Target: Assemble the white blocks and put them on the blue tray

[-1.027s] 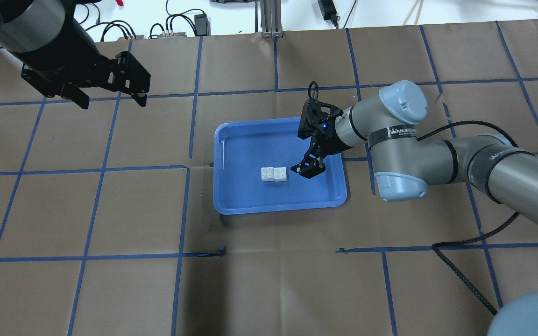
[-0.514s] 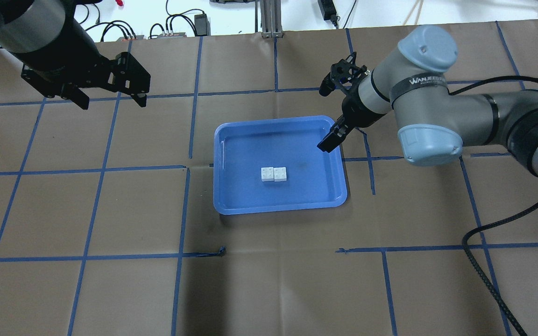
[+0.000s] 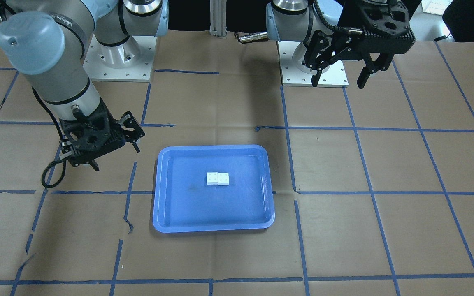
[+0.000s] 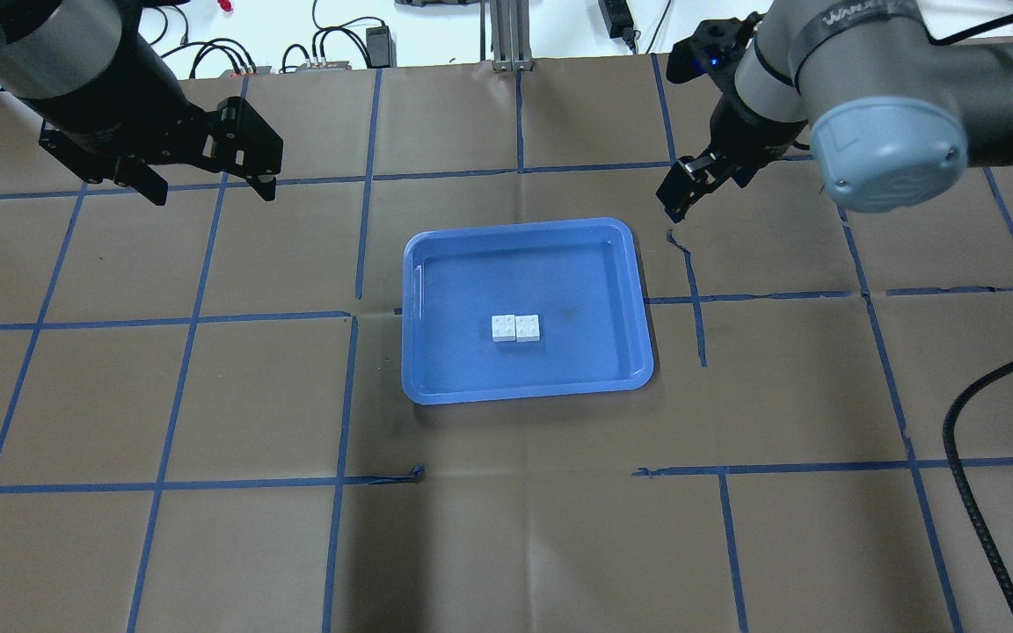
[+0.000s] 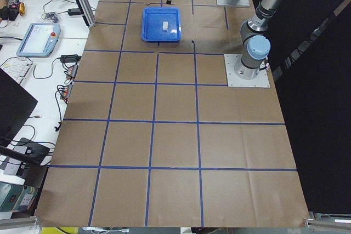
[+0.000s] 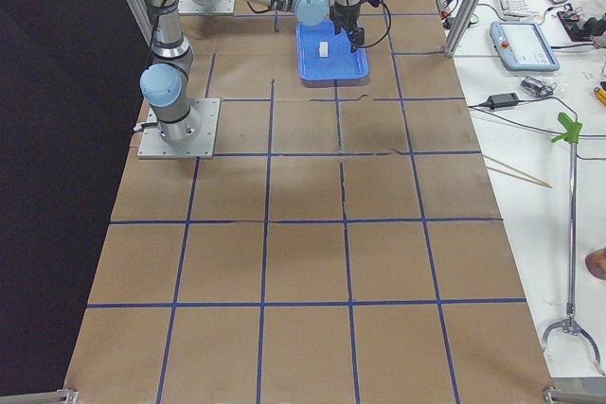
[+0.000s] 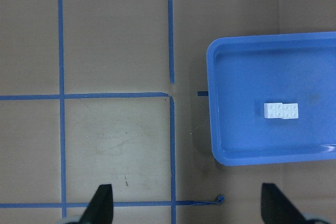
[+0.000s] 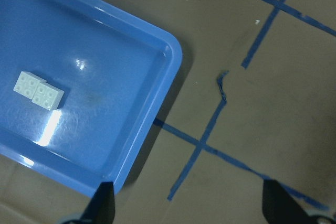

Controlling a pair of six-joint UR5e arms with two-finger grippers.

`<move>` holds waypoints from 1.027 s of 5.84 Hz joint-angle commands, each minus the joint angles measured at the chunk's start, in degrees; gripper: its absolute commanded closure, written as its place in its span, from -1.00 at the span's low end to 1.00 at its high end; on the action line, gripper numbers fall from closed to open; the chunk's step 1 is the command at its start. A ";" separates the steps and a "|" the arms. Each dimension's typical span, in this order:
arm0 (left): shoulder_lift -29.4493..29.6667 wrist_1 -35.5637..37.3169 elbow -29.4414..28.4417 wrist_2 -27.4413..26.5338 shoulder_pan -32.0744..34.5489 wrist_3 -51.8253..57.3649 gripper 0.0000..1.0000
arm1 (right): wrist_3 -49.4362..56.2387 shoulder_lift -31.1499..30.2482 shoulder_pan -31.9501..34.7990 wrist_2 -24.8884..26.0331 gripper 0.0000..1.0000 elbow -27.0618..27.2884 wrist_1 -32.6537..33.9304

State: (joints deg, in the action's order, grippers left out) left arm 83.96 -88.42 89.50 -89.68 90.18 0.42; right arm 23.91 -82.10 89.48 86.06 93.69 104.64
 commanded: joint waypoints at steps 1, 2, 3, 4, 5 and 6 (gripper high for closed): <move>0.07 -0.09 0.06 -0.06 0.00 -0.06 -0.99 | -11.03 -2.44 -2.81 3.75 -1.00 -5.34 -11.18; -0.02 -0.09 0.06 -0.06 0.00 -0.07 -0.99 | -17.34 -5.40 -2.65 5.50 -1.00 -5.62 -14.52; -0.02 -0.09 0.06 -0.06 0.00 -0.07 -0.99 | -21.49 -8.31 -2.30 5.08 -1.00 -5.62 -18.73; -0.02 0.00 0.06 -0.06 0.00 0.02 -0.99 | -22.58 -9.47 -0.21 4.99 -1.00 -5.27 -19.81; 0.07 -0.09 0.06 -0.06 0.00 0.02 -0.99 | -22.85 -9.04 2.07 5.08 -1.00 -5.10 -19.65; -0.02 -0.09 0.06 -0.06 0.00 -0.06 -0.99 | -22.15 -8.52 1.84 5.08 -1.00 -4.92 -19.56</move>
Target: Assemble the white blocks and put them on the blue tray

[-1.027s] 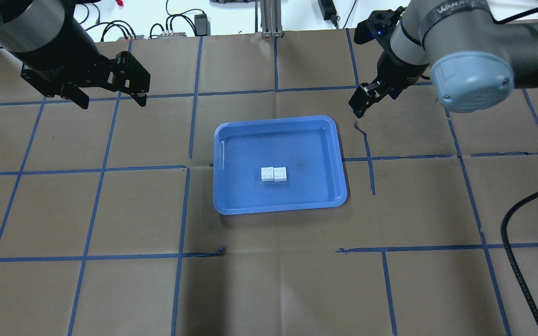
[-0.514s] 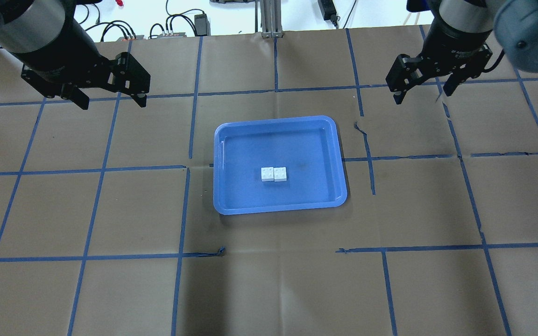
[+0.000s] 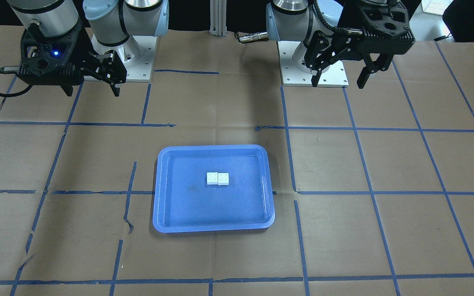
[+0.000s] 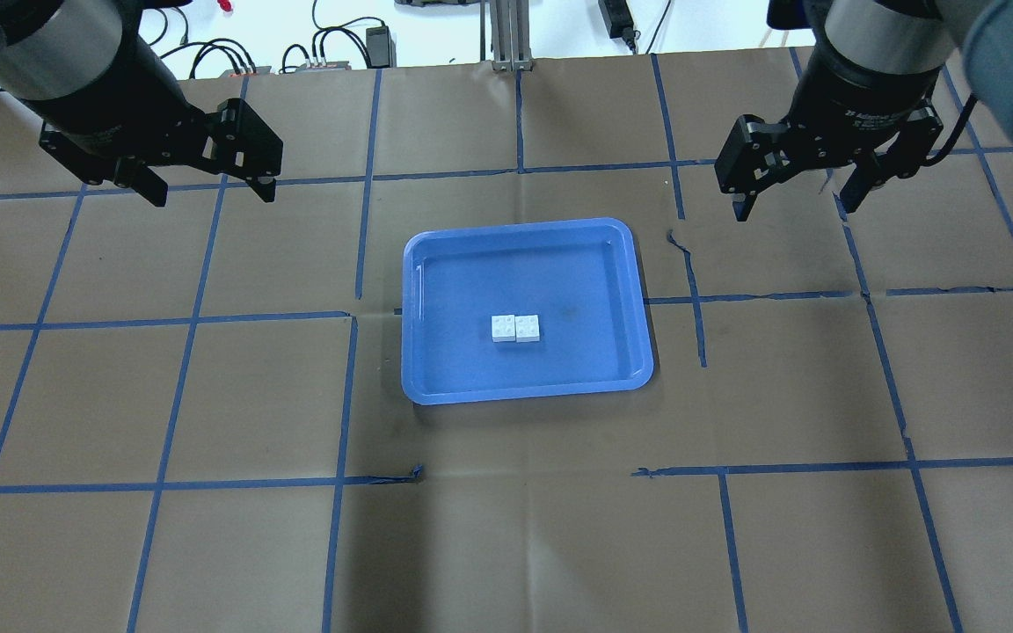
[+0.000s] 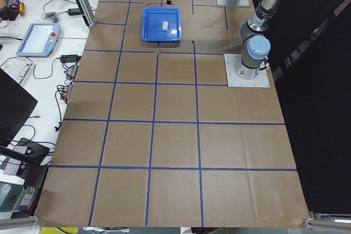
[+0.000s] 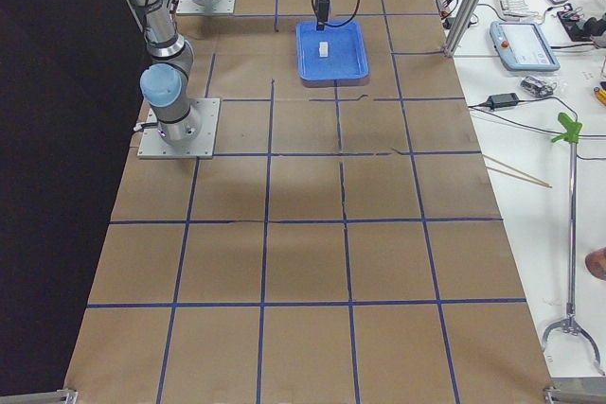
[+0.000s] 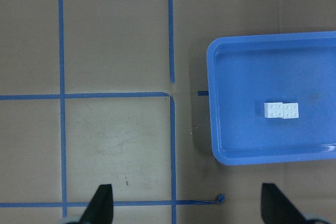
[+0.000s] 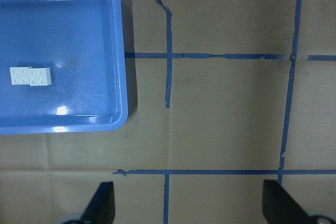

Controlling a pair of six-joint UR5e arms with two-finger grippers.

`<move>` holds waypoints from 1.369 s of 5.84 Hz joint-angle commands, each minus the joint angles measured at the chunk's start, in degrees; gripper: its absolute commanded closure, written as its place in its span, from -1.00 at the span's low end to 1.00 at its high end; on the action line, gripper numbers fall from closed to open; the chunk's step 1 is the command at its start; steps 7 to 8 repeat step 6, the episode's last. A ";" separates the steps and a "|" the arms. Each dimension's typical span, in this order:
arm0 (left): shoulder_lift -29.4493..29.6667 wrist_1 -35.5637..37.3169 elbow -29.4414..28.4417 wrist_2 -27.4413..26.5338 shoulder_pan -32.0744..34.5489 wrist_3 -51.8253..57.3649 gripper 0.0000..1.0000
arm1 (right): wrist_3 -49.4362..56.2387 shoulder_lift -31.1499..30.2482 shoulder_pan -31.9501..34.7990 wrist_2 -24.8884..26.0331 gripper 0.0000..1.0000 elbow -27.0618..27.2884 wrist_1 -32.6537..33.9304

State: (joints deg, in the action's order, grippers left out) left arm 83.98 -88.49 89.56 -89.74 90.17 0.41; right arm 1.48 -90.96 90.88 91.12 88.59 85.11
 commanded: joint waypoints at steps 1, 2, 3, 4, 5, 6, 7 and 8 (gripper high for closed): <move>-0.04 -0.02 0.00 0.00 0.00 -0.06 -0.99 | 0.45 0.43 -0.17 0.11 -1.00 0.09 0.40; -0.04 -0.02 0.00 0.00 0.00 -0.06 -0.99 | 0.45 0.69 -0.09 -0.15 -1.00 0.09 0.93; -0.04 -0.02 -0.09 0.00 0.09 0.03 -0.99 | 0.45 1.31 -0.26 -0.07 -1.00 -0.17 0.93; -0.04 -0.02 0.00 0.00 0.09 -0.06 -0.99 | 0.45 1.40 -0.35 -0.07 -1.00 -0.17 0.93; -0.04 -0.02 0.00 0.00 0.09 -0.06 -0.99 | 0.45 1.31 -0.87 -0.15 -1.00 -0.26 0.85; -0.04 -0.02 0.00 0.00 0.09 -0.06 -0.99 | 0.45 1.31 -1.05 -0.15 -1.00 -0.17 0.76; -0.04 -0.02 0.00 0.00 0.09 -0.06 -0.99 | 0.45 1.31 -1.05 -0.15 -1.00 -0.17 0.76; -0.04 -0.02 0.00 0.00 0.09 -0.06 -0.99 | 0.45 1.31 -1.05 -0.15 -1.00 -0.17 0.76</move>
